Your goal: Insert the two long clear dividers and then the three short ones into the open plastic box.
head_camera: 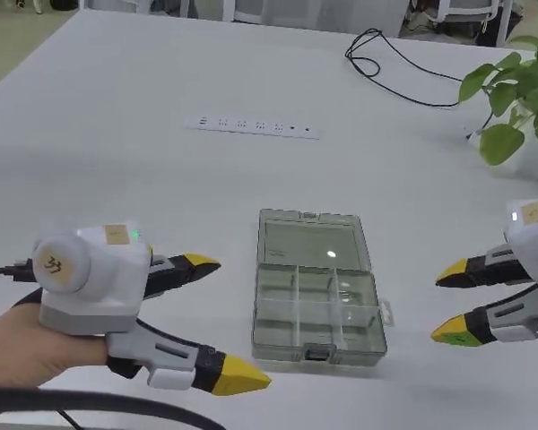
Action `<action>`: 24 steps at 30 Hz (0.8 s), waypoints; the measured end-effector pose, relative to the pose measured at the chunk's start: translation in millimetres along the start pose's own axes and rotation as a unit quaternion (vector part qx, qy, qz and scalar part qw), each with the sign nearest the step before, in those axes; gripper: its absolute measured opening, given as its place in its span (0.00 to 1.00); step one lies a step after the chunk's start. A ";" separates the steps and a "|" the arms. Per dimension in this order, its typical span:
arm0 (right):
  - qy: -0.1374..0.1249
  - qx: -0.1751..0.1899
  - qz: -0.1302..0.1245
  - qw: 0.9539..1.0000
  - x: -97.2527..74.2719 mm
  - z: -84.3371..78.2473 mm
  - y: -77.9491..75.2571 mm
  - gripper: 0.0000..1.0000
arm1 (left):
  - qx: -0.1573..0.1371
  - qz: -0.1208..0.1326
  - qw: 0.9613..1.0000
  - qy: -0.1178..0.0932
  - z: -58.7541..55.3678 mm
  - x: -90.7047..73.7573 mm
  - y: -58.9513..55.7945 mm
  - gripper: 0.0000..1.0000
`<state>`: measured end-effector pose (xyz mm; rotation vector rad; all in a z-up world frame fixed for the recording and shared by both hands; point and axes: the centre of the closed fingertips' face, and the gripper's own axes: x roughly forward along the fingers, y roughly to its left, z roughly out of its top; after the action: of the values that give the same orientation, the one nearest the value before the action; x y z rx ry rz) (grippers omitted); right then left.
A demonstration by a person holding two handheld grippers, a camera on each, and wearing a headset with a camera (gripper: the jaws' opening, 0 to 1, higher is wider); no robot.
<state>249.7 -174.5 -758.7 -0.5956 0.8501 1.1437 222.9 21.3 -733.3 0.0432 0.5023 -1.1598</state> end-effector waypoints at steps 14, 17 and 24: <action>-0.038 0.016 -0.014 0.999 -12.9 -1.7 4.6 0.66 | 0.004 0.019 1.000 0.015 -8.5 -11.6 5.6 1.00; -0.045 0.019 -0.015 0.999 -13.0 -3.7 6.8 0.70 | 0.001 0.023 1.000 0.012 -9.2 -12.4 7.5 1.00; -0.074 0.048 -0.037 0.995 -15.1 -8.6 0.9 0.75 | -0.005 0.030 0.999 0.012 -14.1 -13.4 12.1 1.00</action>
<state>244.0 -189.0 -751.0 -0.4538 0.7442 1.0595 224.5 42.0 -743.2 0.0636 0.5235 -1.0985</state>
